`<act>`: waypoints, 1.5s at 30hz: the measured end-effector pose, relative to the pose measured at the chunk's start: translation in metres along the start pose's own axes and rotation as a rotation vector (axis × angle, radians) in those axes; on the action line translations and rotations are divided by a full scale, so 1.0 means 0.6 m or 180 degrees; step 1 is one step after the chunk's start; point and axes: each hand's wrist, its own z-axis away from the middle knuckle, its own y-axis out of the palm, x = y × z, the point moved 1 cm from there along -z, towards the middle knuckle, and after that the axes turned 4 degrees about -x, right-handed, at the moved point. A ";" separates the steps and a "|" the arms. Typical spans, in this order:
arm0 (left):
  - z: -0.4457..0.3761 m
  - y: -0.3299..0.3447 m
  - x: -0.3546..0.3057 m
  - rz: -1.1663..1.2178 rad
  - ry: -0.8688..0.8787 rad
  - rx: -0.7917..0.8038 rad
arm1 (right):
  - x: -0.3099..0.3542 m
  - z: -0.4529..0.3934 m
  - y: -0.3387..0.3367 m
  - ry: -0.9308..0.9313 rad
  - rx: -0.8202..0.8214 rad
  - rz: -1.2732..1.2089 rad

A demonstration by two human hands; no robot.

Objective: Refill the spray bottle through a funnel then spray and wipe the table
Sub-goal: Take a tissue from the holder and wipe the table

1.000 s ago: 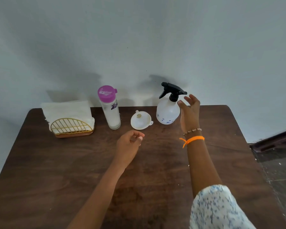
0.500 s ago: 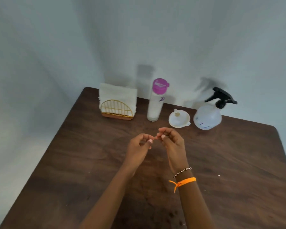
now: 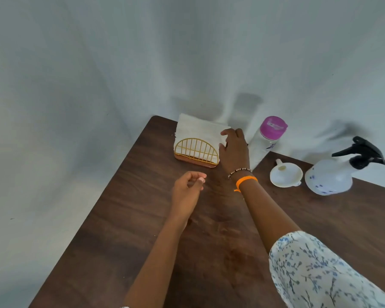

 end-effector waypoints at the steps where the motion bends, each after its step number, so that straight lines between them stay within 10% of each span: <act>1: -0.003 -0.001 0.000 -0.0007 -0.0018 -0.0012 | -0.006 -0.011 0.007 0.0021 0.0111 0.0243; 18: 0.004 -0.005 0.001 0.0128 -0.0088 0.0083 | 0.046 -0.035 0.006 -0.0077 -0.0480 -0.1102; 25: 0.004 -0.012 0.002 0.0187 -0.0067 0.0053 | 0.011 -0.037 0.023 -0.0109 0.0619 -0.0127; 35: 0.001 -0.010 0.006 0.0152 -0.0153 0.0092 | 0.060 -0.065 0.001 -0.0961 -0.0206 -0.0729; 45: 0.009 -0.015 0.033 0.0575 -0.0203 0.0017 | 0.091 0.058 -0.064 -0.0409 -0.0882 -0.2385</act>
